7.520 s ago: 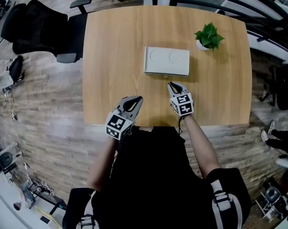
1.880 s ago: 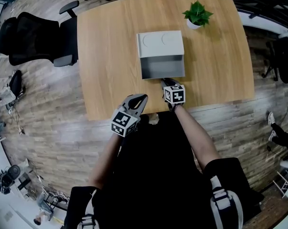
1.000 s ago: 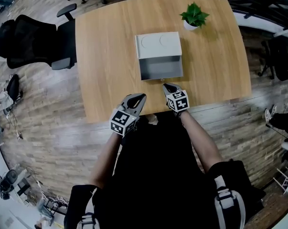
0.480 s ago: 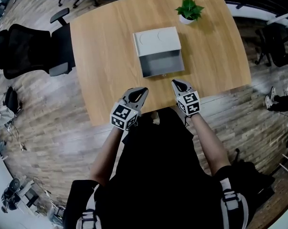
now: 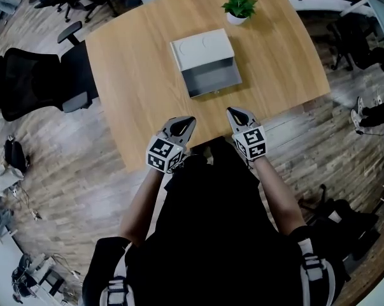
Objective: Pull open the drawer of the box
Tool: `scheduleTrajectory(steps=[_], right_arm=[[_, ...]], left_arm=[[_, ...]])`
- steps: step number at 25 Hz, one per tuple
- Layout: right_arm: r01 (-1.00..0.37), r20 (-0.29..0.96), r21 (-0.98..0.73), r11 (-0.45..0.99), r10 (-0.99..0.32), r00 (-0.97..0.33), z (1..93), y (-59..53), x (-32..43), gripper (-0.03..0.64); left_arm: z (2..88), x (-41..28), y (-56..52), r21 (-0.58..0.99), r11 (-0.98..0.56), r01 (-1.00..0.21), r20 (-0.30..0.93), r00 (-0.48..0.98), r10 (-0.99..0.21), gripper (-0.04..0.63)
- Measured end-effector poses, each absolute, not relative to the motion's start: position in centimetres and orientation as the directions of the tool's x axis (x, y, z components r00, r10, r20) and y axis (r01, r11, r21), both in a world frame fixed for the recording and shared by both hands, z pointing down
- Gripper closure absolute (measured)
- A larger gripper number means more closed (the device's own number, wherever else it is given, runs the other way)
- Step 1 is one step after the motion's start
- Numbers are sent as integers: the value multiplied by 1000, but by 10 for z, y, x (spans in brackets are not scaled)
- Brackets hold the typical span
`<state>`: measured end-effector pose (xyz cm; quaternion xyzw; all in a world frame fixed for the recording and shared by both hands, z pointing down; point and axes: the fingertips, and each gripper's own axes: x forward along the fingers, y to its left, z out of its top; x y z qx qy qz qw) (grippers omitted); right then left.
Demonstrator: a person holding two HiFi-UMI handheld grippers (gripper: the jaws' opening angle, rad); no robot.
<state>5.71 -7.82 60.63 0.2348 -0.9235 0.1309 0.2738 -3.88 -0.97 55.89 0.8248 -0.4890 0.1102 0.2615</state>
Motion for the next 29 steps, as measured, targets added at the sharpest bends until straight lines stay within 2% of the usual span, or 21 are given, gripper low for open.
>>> scheduleTrajectory(steps=[13,29], right_arm=[[-569,529,-23,822,-473,-705,567,-23,80,594],[-584,522,4,812,-499,-691,568,-11,90,593]], left_arm=[[560,-32,32,310,-484,-818,439,575,-691,572],[560,-16,30,302,-530,-793,427,609,-668,572]])
